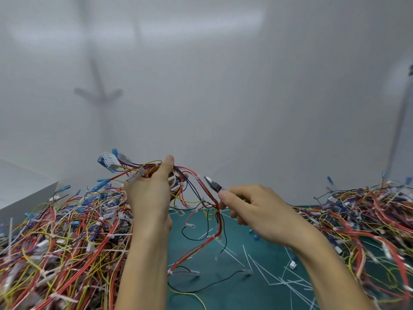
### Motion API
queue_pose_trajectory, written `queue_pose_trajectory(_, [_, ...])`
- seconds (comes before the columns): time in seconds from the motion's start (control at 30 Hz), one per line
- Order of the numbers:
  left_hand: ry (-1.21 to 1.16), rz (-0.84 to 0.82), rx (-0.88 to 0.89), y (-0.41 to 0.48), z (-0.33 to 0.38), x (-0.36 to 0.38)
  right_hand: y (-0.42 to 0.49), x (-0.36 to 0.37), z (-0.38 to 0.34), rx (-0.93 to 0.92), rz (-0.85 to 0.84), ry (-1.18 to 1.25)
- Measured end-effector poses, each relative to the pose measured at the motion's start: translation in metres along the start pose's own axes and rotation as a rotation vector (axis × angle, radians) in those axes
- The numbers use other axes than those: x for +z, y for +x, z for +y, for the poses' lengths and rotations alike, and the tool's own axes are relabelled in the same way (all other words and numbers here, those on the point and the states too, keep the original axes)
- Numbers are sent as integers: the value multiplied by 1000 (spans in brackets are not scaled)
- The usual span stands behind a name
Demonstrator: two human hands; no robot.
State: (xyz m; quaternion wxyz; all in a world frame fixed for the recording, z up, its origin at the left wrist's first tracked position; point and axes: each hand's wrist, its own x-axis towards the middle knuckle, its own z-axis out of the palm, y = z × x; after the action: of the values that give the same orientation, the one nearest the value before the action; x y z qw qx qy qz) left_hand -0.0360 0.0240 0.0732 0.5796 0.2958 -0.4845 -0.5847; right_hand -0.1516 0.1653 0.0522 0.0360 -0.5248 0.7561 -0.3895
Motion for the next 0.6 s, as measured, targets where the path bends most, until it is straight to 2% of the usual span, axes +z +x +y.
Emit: queue_pose_trajectory(0.6, [27, -57, 37, -8, -2, 12, 2, -3, 5, 12, 23, 166])
